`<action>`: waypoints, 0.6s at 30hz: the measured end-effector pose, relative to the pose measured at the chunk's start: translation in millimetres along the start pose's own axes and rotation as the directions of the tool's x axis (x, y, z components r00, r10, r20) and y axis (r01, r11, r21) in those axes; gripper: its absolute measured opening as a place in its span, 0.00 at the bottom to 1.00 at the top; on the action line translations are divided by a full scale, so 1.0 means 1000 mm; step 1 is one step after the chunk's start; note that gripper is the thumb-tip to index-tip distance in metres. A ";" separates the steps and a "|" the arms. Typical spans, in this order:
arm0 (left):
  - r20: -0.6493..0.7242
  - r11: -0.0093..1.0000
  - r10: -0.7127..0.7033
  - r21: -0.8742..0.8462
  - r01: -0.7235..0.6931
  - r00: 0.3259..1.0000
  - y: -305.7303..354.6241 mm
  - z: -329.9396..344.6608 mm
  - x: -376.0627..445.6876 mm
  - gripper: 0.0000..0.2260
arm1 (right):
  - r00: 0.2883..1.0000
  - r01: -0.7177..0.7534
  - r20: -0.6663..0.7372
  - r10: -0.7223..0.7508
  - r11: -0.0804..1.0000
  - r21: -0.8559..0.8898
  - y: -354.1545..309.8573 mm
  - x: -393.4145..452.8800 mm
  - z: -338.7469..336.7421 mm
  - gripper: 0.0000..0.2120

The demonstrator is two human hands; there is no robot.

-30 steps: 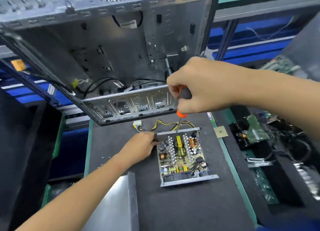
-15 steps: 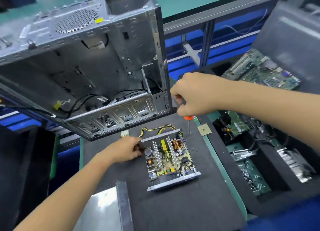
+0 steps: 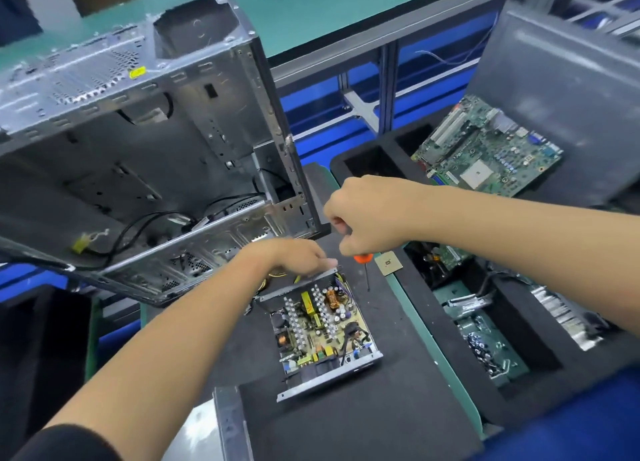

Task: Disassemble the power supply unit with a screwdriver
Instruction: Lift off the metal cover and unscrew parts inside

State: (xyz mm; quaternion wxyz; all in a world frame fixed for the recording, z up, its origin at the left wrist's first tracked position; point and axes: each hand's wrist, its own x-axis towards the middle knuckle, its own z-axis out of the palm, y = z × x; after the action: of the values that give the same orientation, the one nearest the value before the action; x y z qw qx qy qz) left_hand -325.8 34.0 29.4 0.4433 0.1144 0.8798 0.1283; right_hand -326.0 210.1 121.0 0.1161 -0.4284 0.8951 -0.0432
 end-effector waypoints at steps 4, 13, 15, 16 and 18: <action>0.035 0.998 -0.032 -0.058 0.034 0.999 0.013 -0.003 0.012 0.23 | 0.999 -0.018 0.034 0.017 1.000 0.012 0.005 -0.006 0.009 0.12; -0.135 0.947 0.082 0.320 -0.035 0.987 0.048 -0.001 0.016 0.12 | 0.990 -0.083 0.113 0.083 0.997 -0.003 0.022 -0.008 0.015 0.09; -0.226 0.886 0.142 0.462 -0.022 0.964 0.055 0.006 0.008 0.09 | 0.988 -0.100 0.117 0.099 0.995 0.002 0.024 -0.005 0.015 0.08; -0.255 0.847 0.187 0.532 -0.024 0.949 0.058 0.010 0.005 0.07 | 0.987 -0.109 0.118 0.108 0.994 0.003 0.024 -0.004 0.015 0.08; -0.292 0.756 0.288 0.654 -0.029 0.912 0.062 0.017 0.001 0.02 | 0.985 -0.124 0.117 0.124 0.992 0.000 0.024 0.000 0.015 0.09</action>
State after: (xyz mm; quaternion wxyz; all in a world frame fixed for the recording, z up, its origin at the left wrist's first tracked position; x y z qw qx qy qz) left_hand -307.1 95.1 39.4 0.1888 0.3064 0.9252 -0.1201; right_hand -340.3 225.8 102.3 0.1723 -0.3733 0.9115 -0.0139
